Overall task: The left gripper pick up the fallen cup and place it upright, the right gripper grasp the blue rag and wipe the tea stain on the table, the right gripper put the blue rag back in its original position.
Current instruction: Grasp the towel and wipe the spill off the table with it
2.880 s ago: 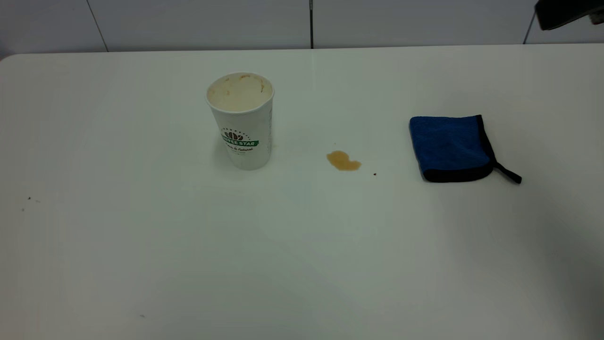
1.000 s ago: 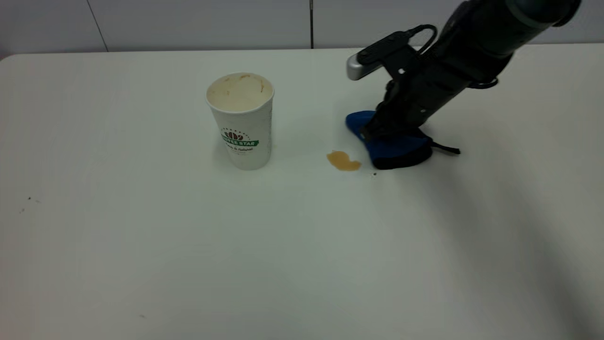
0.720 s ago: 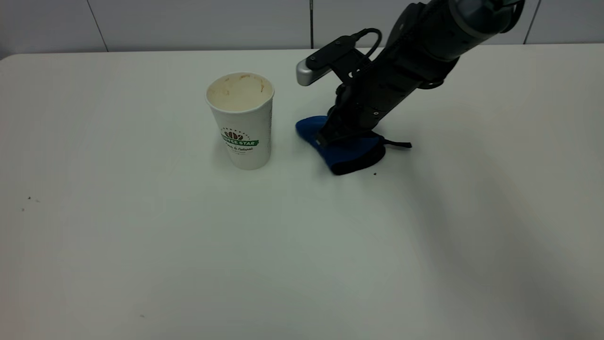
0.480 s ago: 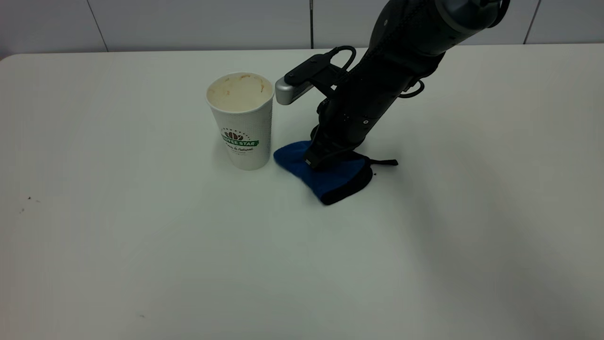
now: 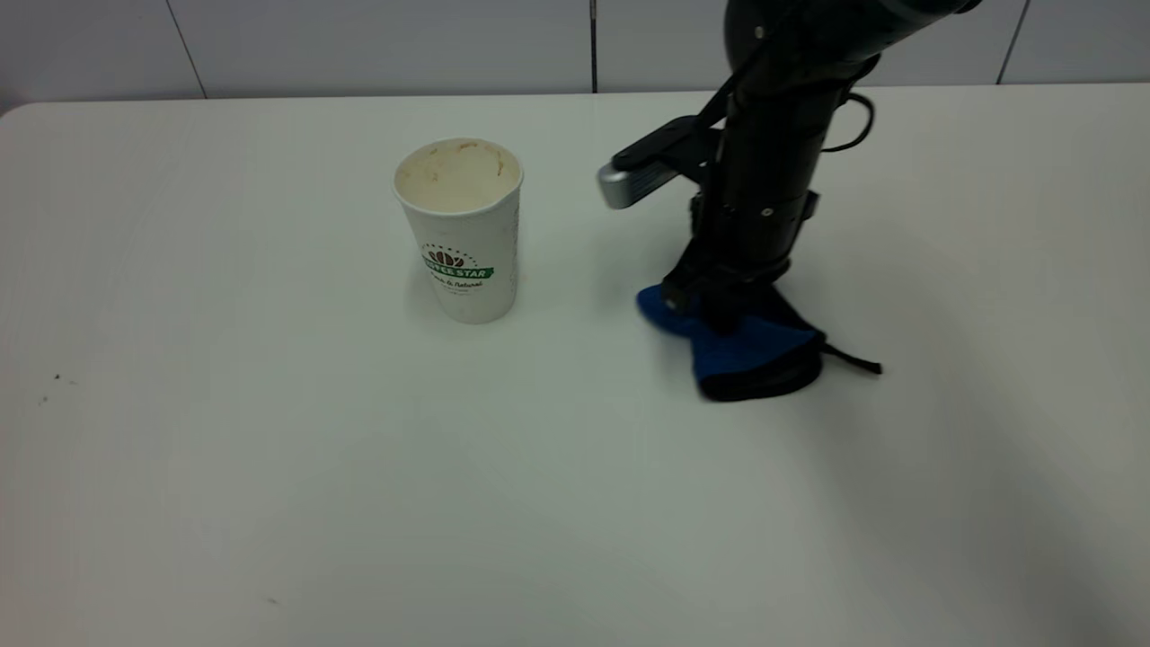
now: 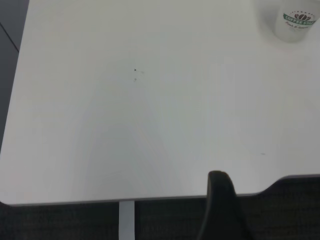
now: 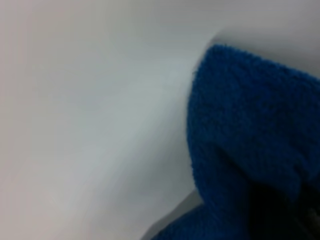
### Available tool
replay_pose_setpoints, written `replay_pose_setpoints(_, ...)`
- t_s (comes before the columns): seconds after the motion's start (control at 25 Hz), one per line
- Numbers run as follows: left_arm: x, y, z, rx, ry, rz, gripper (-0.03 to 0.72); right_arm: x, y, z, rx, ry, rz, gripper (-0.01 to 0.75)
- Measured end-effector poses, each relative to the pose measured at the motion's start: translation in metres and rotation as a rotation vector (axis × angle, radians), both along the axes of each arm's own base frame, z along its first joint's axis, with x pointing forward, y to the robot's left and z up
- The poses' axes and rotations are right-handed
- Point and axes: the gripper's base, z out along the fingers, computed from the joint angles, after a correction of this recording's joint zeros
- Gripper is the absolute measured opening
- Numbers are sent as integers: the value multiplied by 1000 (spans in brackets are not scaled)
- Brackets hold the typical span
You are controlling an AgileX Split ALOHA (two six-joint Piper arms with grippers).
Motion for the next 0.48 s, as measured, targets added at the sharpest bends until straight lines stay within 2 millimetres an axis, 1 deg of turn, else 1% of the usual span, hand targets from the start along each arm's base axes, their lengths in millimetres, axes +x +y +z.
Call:
replay_pose_setpoints(0.12, 0, 0, 0, 0, 0, 0, 507, 16, -46, 1, -63, -53, -173, 39)
replay_pose_setpoints(0.24, 0, 0, 0, 0, 0, 0, 507, 26, -88, 2, -102, -93, -313, 39)
replay_pose_setpoints(0.32, 0, 0, 0, 0, 0, 0, 507, 29, -110, 2, -106, -101, -400, 39)
replay_pose_setpoints(0.4, 0, 0, 0, 0, 0, 0, 507, 30, -123, 2, -99, -104, -458, 41)
replay_pose_setpoints(0.48, 0, 0, 0, 0, 0, 0, 507, 30, -126, 2, -97, -105, -469, 49)
